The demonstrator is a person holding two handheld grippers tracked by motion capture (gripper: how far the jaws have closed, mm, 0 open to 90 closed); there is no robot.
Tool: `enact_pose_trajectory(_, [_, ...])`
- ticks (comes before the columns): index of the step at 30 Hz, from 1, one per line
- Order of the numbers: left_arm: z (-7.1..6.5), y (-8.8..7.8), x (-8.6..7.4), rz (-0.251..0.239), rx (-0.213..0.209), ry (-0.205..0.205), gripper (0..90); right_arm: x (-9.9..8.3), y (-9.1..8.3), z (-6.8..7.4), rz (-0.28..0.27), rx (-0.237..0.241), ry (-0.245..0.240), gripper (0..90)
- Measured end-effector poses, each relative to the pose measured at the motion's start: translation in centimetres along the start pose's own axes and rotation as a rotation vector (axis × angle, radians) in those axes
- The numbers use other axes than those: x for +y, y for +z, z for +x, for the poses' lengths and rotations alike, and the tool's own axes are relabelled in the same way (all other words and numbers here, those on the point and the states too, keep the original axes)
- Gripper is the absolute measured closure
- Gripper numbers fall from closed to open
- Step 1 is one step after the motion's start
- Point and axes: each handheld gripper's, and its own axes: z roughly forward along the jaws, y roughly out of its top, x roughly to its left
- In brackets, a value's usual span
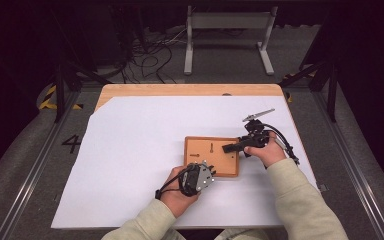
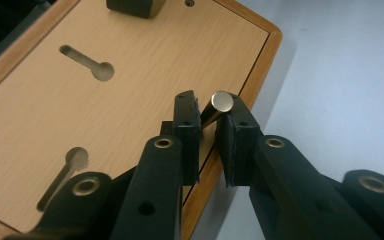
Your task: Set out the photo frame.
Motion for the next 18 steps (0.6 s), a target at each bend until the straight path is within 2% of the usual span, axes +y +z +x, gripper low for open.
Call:
enact_pose_trajectory(4, [-0.2, -0.2, 0.0, -0.001, -0.029, -0.020, 74.1, 0.0, -0.8, 0.6, -0.005, 0.008, -0.046, 46.0])
enact_pose_trajectory(7, [-0.1, -0.5, -0.1, 0.001, -0.085, -0.058, 67.6, -0.1, -1.4, 1.2, -0.004, 0.006, -0.094, 49.2])
enact_pose_trajectory(8, [-0.1, -0.5, -0.1, 0.003, -0.097, -0.064, 63.6, -0.2, -1.7, 1.6, -0.003, 0.008, -0.124, 50.6])
enact_pose_trajectory(9, [-0.1, -0.5, -0.1, 0.003, -0.097, -0.064, 61.8, -0.2, -1.7, 1.6, -0.003, 0.008, -0.124, 50.6])
enact_pose_trajectory(10, [0.0, -0.7, 0.0, -0.001, -0.118, -0.074, 61.8, -0.2, -1.9, 1.7, -0.001, 0.008, -0.140, 51.2])
enact_pose_trajectory(12, [0.0, -1.2, 0.1, -0.007, -0.157, -0.103, 56.0, -0.4, -2.3, 2.4, 0.005, -0.005, -0.193, 52.2])
enact_pose_trajectory(14, [0.2, -1.9, 0.3, -0.031, -0.160, -0.097, 53.4, -0.5, -2.5, 2.7, 0.008, -0.014, -0.219, 52.7])
enact_pose_trajectory(18, [0.6, -3.7, 0.4, -0.056, -0.195, -0.136, 50.8, -0.7, -2.8, 3.3, 0.008, -0.029, -0.258, 53.3])
